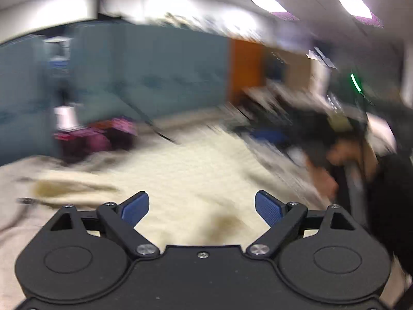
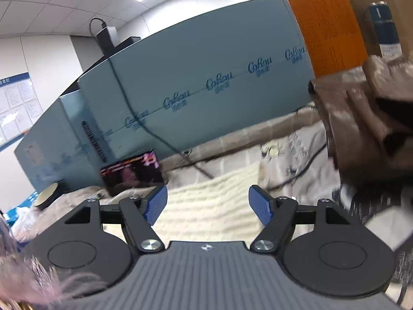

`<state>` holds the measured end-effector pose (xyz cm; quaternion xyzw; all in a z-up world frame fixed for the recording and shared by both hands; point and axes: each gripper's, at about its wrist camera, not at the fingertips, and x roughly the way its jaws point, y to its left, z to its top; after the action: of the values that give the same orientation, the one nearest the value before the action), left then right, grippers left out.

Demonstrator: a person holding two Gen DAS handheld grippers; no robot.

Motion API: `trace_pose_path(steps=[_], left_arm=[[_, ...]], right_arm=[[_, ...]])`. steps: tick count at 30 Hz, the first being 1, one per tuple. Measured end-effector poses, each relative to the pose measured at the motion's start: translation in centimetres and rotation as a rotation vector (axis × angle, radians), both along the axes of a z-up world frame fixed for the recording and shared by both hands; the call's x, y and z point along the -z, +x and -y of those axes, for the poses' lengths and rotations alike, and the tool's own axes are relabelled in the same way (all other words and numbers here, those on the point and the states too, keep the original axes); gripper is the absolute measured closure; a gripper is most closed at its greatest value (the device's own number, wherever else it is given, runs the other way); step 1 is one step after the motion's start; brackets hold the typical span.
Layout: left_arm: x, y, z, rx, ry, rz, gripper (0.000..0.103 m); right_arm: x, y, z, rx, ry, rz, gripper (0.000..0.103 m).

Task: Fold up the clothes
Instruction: 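Release the sweater with both grippers, laying it flat on the bed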

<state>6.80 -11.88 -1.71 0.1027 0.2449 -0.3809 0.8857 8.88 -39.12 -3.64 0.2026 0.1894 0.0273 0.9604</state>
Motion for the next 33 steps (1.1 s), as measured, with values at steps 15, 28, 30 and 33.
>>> trace_pose_path(steps=[15,28,30,33], left_arm=[[3.0,1.9,0.3,-0.122,0.042,-0.093,0.055],[0.5,-0.4,-6.4,-0.268,-0.174,-0.042,0.08],[0.6,-1.3,-8.5,-0.325,-0.207,-0.027,0.08],[1.9,-2.0,-11.4,-0.435,-0.217,-0.042,0.08]], right_arm=[[0.9,-5.7,-2.3,-0.121,0.028,0.004,0.036],[-0.5,-8.5,-4.6,-0.155,0.021,0.034,0.036],[-0.7,-9.2,-5.0,-0.166,0.007,0.047,0.036],[-0.9,-10.2,-5.6,-0.188,-0.023,0.06,0.036]])
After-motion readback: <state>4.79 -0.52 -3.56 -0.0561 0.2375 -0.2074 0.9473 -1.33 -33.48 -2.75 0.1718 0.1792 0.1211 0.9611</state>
